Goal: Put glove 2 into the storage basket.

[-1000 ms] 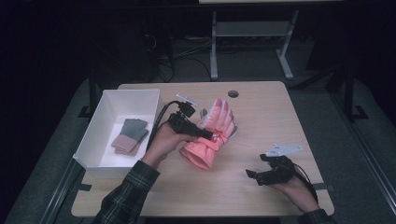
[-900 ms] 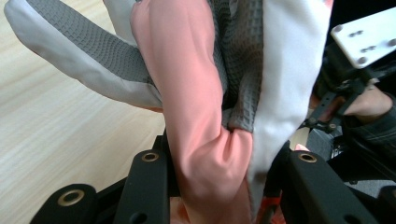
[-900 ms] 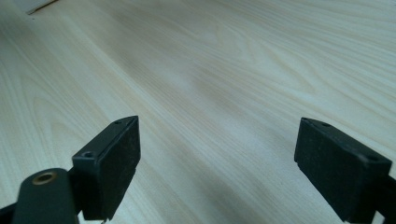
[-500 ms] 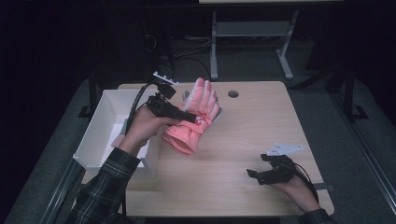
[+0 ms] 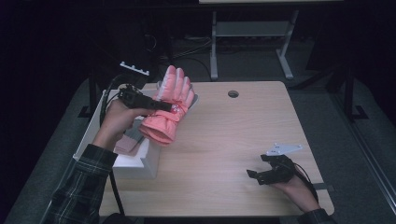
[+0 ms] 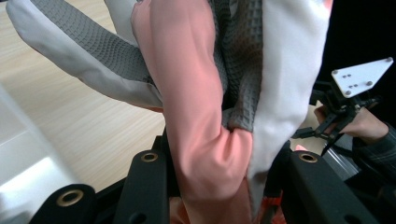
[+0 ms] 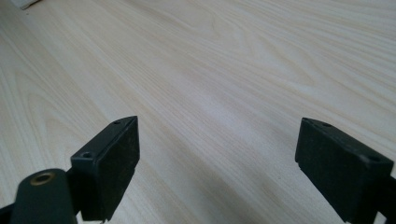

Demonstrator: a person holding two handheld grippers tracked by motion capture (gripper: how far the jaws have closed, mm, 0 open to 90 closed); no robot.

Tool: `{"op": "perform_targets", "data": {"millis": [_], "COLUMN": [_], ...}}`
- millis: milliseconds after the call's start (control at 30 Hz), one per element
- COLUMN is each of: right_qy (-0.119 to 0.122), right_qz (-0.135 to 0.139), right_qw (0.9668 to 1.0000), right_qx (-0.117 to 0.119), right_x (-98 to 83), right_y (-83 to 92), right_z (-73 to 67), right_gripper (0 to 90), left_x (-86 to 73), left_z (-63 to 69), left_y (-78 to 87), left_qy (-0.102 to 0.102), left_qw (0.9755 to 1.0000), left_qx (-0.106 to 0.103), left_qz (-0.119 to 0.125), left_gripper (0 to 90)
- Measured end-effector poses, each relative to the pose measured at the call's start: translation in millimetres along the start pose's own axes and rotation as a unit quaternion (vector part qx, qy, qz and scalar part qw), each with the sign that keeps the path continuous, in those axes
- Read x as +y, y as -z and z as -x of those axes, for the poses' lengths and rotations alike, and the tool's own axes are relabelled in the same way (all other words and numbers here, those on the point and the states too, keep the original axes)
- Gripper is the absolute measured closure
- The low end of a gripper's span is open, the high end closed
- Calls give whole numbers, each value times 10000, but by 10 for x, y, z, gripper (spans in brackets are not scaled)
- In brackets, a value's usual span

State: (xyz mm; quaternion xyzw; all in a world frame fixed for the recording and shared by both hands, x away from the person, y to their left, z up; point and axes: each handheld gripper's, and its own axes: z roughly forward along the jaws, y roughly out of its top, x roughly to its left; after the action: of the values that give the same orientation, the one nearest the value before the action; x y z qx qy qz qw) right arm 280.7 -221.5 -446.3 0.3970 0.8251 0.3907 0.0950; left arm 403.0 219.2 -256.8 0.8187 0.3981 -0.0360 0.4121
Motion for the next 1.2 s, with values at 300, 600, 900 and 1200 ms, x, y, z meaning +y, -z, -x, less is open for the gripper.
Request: {"op": "perform_targets", "data": {"millis": [300,600,900,1200], "right_qy": [32,114,132,118], "right_qz": [36,-40,-24,-64], "right_qw": [10000,9999,9999,9999], "right_qx": [43,109,86,106], "right_x": [41,92,106,110], "right_y": [-25,-95,-107,-126], "right_z": [31,25,28,21], "right_gripper": [136,136,136,137], "left_x": [-138,-385,-623,-792], "left_z": [-172,-520,-817,-1079], "left_y": [275,592,529,340], "left_qy": [175,538,837,1191], "left_qw": [9995,9971,9940,9906], "left_qx": [235,473,649,580], "left_qz": [102,260,277,344], "left_gripper": [628,628,627,625]}}
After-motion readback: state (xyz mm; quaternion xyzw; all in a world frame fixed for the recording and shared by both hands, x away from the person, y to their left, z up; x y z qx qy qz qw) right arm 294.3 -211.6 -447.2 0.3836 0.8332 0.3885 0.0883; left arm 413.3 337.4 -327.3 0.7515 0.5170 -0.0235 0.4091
